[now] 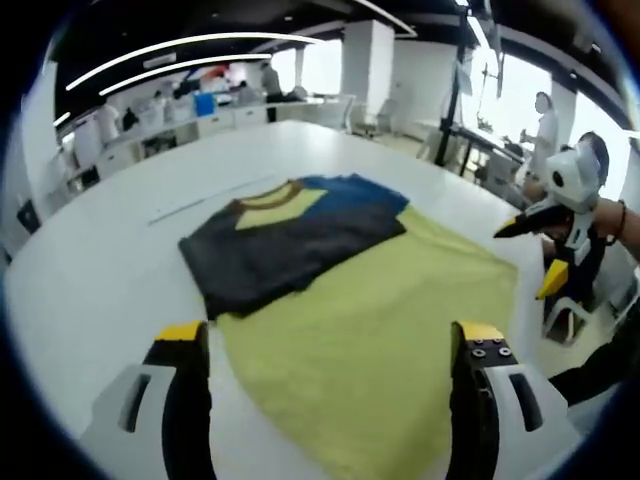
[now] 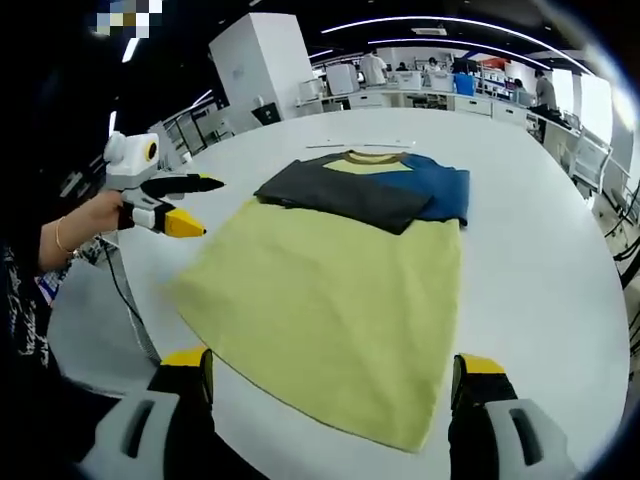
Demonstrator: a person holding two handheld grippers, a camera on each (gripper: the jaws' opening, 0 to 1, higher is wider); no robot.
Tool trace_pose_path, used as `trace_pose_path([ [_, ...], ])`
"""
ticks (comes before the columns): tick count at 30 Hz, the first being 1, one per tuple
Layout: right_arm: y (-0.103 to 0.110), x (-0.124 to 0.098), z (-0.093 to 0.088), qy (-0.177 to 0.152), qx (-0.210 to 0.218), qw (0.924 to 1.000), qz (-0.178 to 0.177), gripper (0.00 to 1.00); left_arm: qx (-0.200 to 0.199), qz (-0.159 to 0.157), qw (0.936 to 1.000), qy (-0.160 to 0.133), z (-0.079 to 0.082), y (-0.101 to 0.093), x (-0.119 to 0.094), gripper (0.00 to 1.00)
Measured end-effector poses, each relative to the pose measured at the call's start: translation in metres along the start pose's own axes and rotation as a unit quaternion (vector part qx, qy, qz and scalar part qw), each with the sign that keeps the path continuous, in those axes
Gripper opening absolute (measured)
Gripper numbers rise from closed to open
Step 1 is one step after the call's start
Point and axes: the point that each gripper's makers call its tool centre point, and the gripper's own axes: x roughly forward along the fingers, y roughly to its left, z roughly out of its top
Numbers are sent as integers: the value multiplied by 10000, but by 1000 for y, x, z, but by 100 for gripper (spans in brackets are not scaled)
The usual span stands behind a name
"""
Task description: Fold the garment on the visible template until the final outline fits inside the template.
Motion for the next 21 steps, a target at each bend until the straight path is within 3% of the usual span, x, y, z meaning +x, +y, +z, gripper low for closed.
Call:
trace_pose_path([
  [11,-3,1,-10,82,-16,9999,-79,99,-231,60,9996,126,-37,-8,-26,94],
  [21,-8,1,-19,54,174,9997,-180,92,-536,195,9970,526,-79,-16,-46,83],
])
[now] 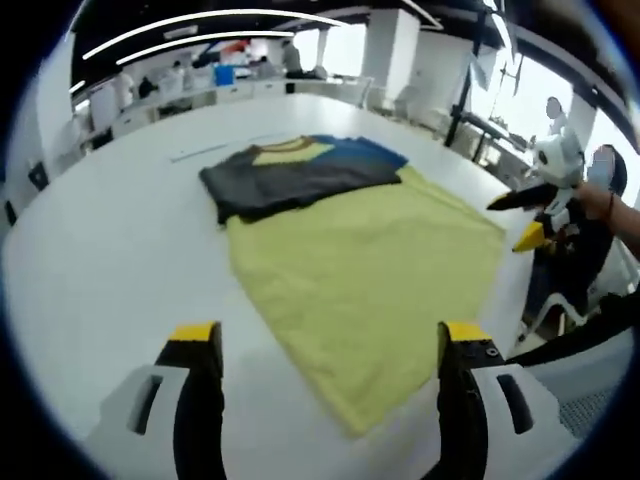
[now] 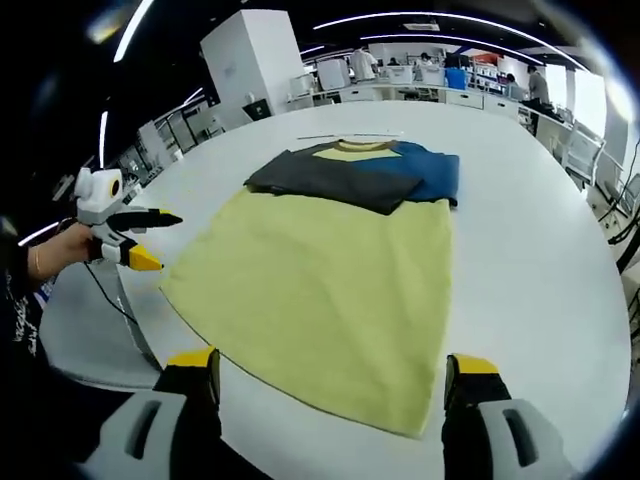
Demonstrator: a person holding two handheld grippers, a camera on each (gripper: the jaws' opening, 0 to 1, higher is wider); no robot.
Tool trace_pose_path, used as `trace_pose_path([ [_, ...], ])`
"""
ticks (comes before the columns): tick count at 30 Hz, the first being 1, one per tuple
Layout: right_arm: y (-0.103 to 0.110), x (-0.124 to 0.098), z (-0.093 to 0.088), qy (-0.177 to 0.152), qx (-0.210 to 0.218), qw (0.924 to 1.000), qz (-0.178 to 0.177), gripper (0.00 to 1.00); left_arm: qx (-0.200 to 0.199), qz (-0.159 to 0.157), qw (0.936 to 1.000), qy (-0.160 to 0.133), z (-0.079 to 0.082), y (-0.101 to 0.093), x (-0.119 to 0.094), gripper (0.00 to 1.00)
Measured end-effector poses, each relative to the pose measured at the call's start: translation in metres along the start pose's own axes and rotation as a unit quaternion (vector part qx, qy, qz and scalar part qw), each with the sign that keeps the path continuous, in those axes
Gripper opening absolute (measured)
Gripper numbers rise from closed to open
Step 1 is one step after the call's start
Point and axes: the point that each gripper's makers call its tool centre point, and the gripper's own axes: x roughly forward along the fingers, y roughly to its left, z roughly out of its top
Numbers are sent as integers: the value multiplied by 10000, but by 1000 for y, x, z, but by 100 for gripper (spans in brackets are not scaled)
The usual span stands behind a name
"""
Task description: Fold the garment on the visible template until the final outline fits inside the template.
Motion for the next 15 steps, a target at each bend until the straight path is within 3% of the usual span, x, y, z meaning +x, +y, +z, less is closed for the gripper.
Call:
trace_pose_path([
  [9,-9,-2,-8,81,-90,9996,-264,81,-195,209,9996,85,-19,-3,-7,65],
  [15,-13,-3,-15,77,41,9993,-351,67,-215,211,9993,227,-32,-6,-6,54],
])
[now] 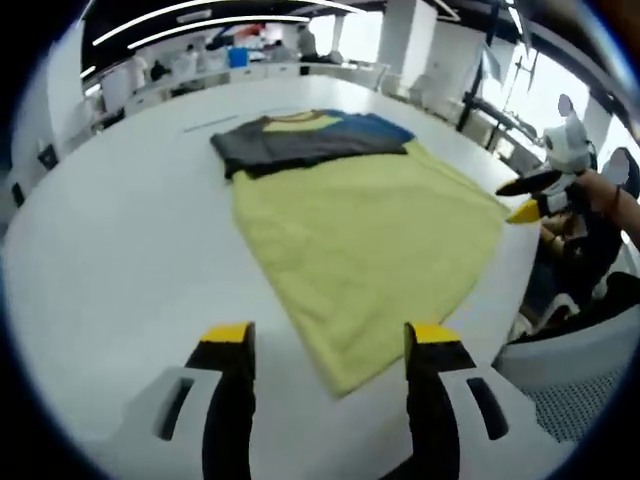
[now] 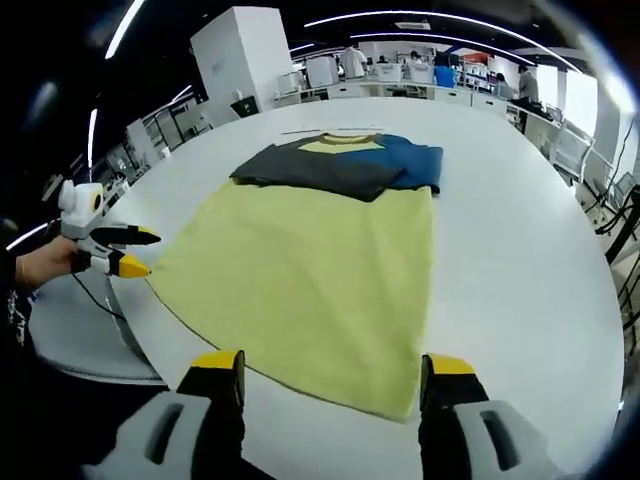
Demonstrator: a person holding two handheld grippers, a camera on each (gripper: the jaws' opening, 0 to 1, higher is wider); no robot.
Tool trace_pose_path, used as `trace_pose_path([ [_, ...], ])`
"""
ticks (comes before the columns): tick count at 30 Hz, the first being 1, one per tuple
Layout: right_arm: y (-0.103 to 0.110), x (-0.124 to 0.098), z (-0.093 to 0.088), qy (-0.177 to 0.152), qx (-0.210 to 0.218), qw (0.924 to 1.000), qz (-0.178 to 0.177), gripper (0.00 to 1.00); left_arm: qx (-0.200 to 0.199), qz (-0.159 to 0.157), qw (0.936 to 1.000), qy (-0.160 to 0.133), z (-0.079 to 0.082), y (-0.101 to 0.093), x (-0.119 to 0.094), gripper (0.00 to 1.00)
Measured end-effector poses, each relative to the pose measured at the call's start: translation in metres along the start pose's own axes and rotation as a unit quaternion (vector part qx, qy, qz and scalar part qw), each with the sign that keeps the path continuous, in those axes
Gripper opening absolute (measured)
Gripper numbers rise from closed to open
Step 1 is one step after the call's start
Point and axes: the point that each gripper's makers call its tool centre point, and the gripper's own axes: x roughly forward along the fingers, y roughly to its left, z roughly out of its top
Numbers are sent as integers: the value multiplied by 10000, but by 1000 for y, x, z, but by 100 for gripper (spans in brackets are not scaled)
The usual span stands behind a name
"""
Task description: Fold the garment on the visible template until the final outline fits inside the template.
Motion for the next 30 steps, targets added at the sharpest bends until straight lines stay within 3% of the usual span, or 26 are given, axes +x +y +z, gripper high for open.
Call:
trace_pose_path([
  [4,-10,1,-4,-6,153,9997,-169,58,-234,63,9997,-8,-2,3,-1,43],
  [14,-22,2,-11,18,226,9990,-377,43,-308,92,9993,192,-15,-5,-2,30],
  [17,-26,2,-13,36,220,9987,-455,40,-207,360,9986,321,-20,1,-4,20],
  [22,-31,0,-16,58,253,9981,-565,32,-377,312,9981,365,-21,-3,-4,11],
  [24,-32,0,-16,59,279,9979,-584,29,-249,369,9983,378,-22,-2,-4,9],
  [30,-34,-1,-17,54,301,9974,-645,18,-399,401,9974,445,-22,-1,-4,2],
])
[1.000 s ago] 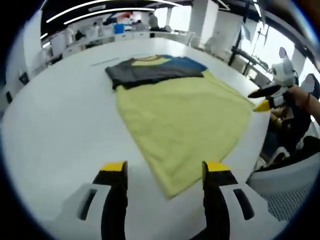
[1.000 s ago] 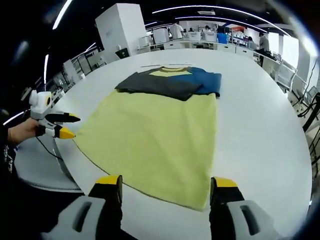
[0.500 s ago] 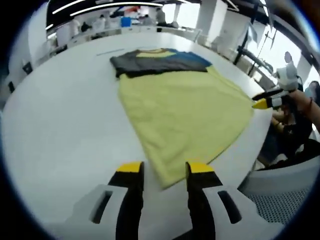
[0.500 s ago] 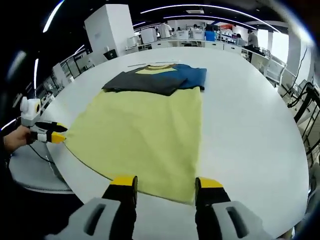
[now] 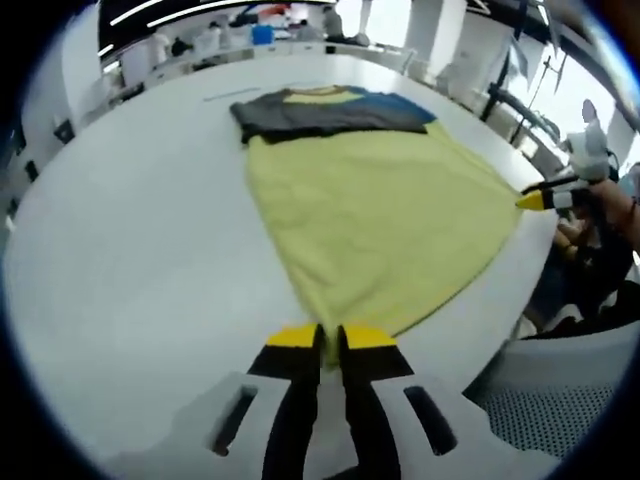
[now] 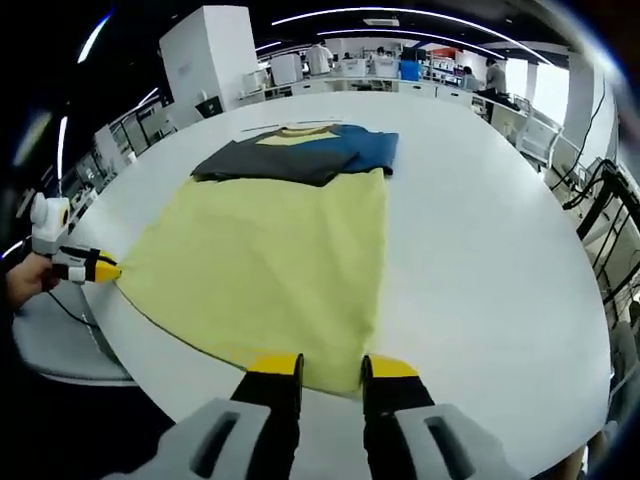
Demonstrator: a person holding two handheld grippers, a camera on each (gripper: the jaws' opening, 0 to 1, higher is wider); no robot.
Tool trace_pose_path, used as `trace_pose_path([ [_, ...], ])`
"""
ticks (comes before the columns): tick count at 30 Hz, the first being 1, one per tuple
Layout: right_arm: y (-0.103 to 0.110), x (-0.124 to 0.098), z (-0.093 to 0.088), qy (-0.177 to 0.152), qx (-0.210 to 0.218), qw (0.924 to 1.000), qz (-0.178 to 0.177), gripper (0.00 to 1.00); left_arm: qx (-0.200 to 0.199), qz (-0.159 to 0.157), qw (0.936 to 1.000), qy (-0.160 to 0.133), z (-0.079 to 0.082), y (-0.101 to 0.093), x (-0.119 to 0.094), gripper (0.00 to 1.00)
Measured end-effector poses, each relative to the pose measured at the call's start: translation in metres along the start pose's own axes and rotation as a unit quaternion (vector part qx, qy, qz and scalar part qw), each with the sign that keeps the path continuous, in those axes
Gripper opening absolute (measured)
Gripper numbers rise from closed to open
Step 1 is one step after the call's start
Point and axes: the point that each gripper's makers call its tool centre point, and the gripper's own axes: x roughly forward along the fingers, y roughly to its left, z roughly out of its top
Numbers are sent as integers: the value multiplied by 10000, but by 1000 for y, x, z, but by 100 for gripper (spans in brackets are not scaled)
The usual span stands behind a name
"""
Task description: Fold the garment on the visible template until the final outline fits inside the template.
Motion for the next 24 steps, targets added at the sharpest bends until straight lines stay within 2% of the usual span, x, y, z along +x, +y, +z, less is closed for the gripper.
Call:
trace_pose_path([
  [2,0,0,0,-23,-10,10000,-9,15,-166,-27,9999,37,0,-2,0,1],
  [9,-1,-1,0,-8,-107,9999,-45,0,-81,-26,9999,138,-3,2,-2,0],
  [24,21,-1,-4,58,-114,9994,325,0,-284,-8,9992,276,-18,14,-18,0],
])
